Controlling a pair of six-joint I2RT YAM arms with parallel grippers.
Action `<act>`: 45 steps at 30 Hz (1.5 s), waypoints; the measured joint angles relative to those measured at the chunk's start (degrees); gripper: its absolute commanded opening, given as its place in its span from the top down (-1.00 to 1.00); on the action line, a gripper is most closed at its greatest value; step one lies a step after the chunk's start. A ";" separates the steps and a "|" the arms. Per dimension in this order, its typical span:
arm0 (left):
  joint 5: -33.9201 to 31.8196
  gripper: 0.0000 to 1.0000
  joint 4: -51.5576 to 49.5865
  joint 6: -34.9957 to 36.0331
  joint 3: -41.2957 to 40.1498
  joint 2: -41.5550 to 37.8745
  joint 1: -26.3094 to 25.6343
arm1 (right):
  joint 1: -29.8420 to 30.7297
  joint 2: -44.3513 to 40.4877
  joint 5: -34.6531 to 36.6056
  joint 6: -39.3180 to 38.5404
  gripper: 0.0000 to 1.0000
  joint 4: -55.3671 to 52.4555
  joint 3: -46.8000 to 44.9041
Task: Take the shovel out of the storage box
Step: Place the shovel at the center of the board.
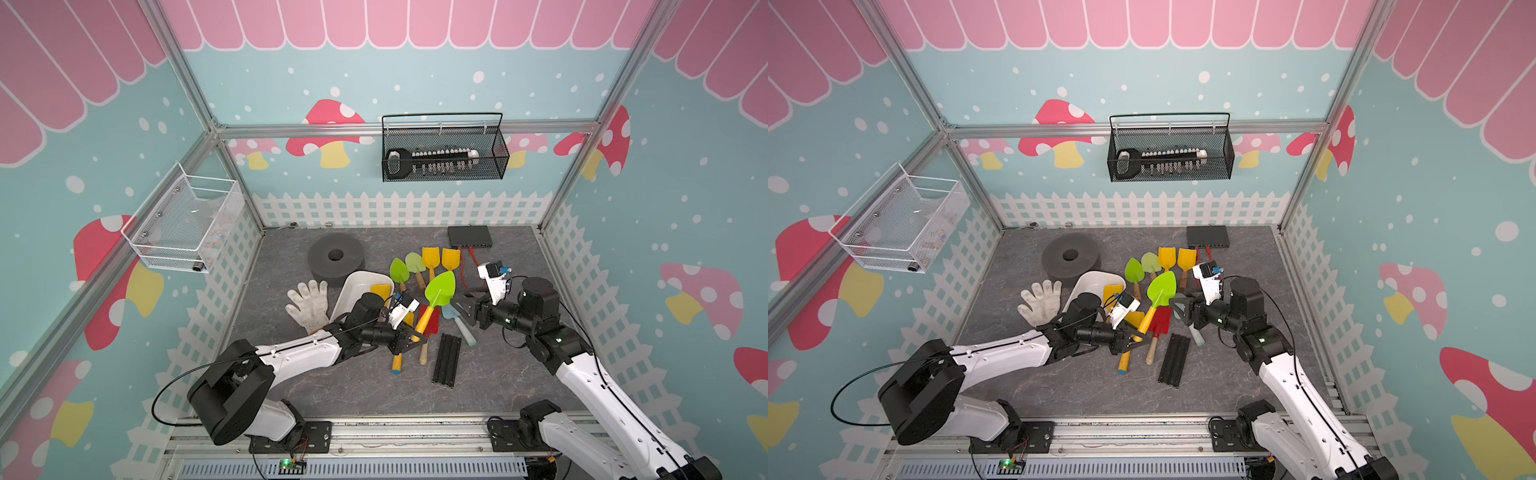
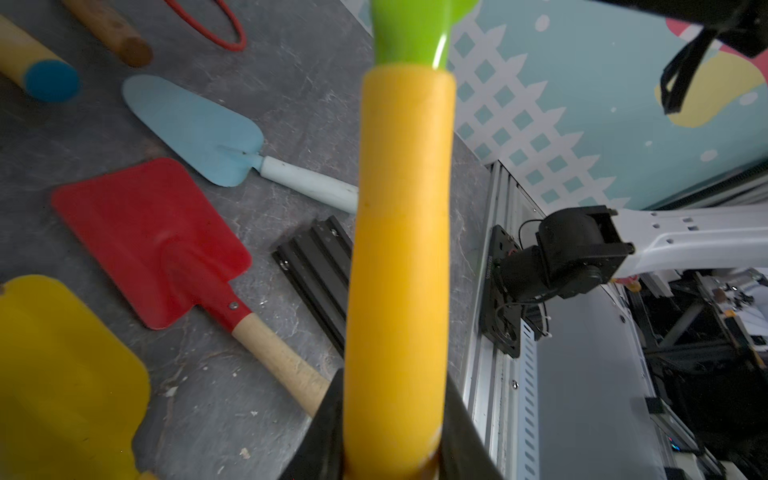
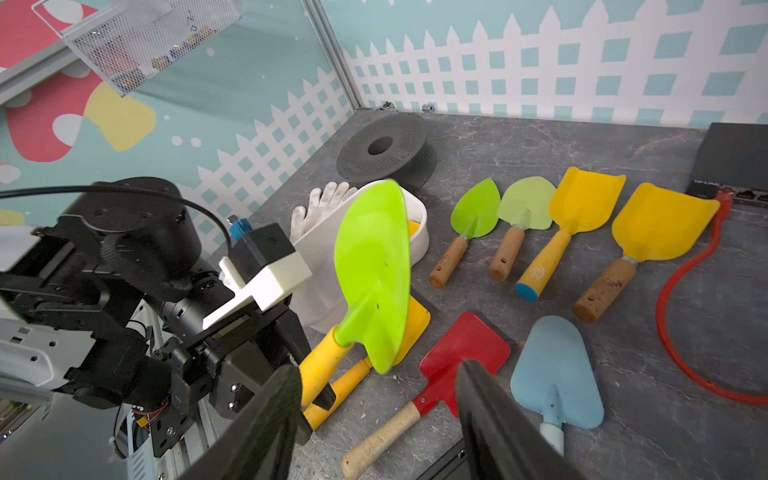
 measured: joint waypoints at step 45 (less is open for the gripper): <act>-26.23 1.00 6.73 -3.89 -3.74 -6.38 -9.31 | 32.57 17.29 37.75 20.33 0.47 -0.87 9.27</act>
